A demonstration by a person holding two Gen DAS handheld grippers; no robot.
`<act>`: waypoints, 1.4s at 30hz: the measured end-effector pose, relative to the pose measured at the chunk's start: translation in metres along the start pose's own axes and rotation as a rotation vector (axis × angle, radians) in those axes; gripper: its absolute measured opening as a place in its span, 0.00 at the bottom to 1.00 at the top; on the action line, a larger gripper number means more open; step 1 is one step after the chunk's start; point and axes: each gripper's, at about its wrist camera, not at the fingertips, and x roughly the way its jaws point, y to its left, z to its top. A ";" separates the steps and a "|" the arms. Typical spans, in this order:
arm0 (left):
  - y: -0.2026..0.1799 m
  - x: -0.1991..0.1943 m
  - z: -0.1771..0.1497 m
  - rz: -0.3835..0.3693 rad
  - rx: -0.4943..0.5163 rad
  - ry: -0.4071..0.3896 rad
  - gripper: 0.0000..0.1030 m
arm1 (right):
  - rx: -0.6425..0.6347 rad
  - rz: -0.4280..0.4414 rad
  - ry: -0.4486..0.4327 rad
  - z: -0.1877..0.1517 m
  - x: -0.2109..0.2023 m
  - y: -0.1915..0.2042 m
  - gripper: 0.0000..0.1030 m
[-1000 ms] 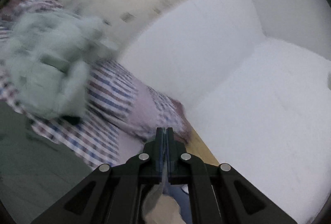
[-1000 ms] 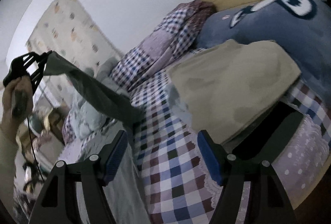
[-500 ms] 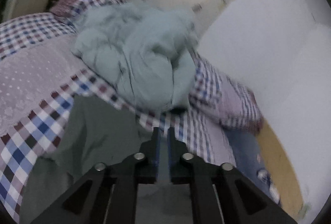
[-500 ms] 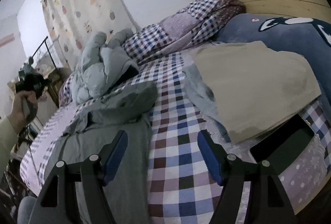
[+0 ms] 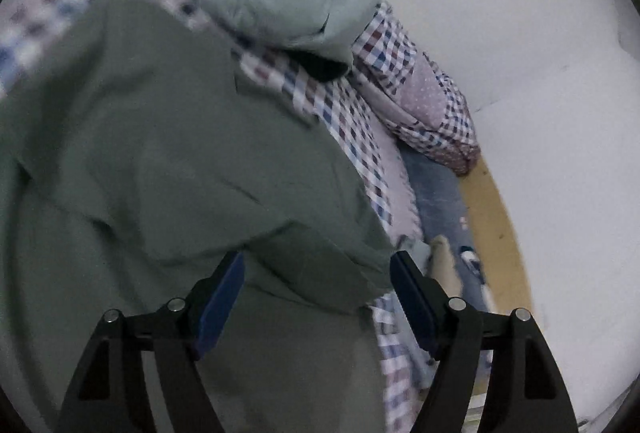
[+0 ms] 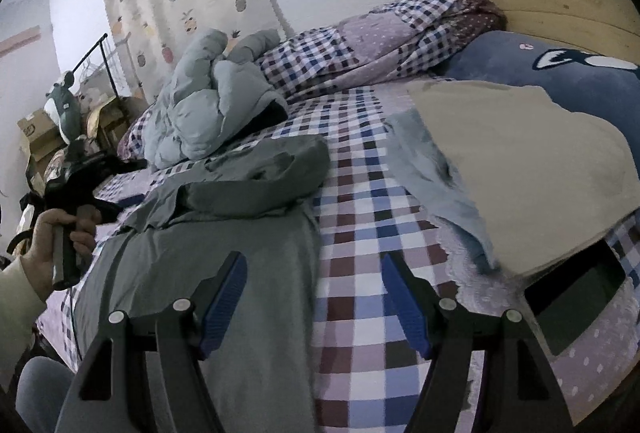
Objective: Fold clothes
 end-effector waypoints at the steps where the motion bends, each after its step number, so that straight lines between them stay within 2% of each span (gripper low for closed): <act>1: 0.001 0.007 -0.002 -0.010 -0.024 0.010 0.76 | -0.013 -0.001 0.006 0.000 0.003 0.004 0.72; 4: 0.002 0.024 -0.004 0.024 -0.074 0.007 0.76 | -0.056 -0.005 0.026 -0.003 0.013 0.018 0.72; 8: 0.014 0.035 0.003 0.077 -0.183 -0.036 0.75 | -0.095 -0.007 0.042 -0.005 0.021 0.028 0.72; 9: 0.017 0.036 0.005 0.085 -0.216 -0.041 0.70 | -0.099 -0.007 0.045 -0.006 0.023 0.029 0.72; 11: 0.024 0.039 0.009 0.102 -0.283 -0.052 0.50 | -0.099 -0.007 0.051 -0.007 0.024 0.029 0.72; 13: 0.028 0.041 0.012 0.130 -0.335 -0.054 0.11 | -0.095 -0.005 0.054 -0.006 0.025 0.028 0.72; 14: 0.028 0.043 0.013 0.140 -0.342 -0.053 0.09 | -0.093 -0.005 0.053 -0.006 0.025 0.028 0.72; 17: 0.009 0.035 0.010 0.139 -0.236 -0.081 0.06 | -0.084 -0.001 0.051 -0.006 0.024 0.026 0.72; 21: -0.035 -0.003 -0.027 0.060 0.088 -0.179 0.06 | -0.082 -0.005 0.047 -0.005 0.022 0.024 0.72; 23: -0.033 -0.009 -0.051 0.091 0.175 -0.147 0.06 | -0.081 -0.011 0.047 -0.005 0.022 0.022 0.72; 26: -0.007 -0.008 -0.080 0.152 0.177 -0.088 0.06 | -0.078 -0.027 0.055 -0.006 0.023 0.018 0.72; 30: 0.014 -0.006 -0.097 0.154 0.148 -0.067 0.06 | -0.072 -0.040 0.066 -0.005 0.027 0.015 0.72; 34: 0.013 -0.009 -0.101 0.126 0.139 -0.115 0.06 | -0.047 -0.024 0.089 0.002 0.038 0.013 0.72; 38: 0.019 -0.005 -0.108 0.145 0.140 -0.117 0.06 | 0.001 0.050 0.115 0.031 0.059 0.014 0.72; 40: 0.020 -0.001 -0.110 0.158 0.148 -0.122 0.06 | 0.012 0.103 0.131 0.053 0.077 0.018 0.72; 42: 0.017 0.002 -0.112 0.174 0.165 -0.135 0.06 | 0.010 0.120 0.152 0.078 0.099 0.023 0.72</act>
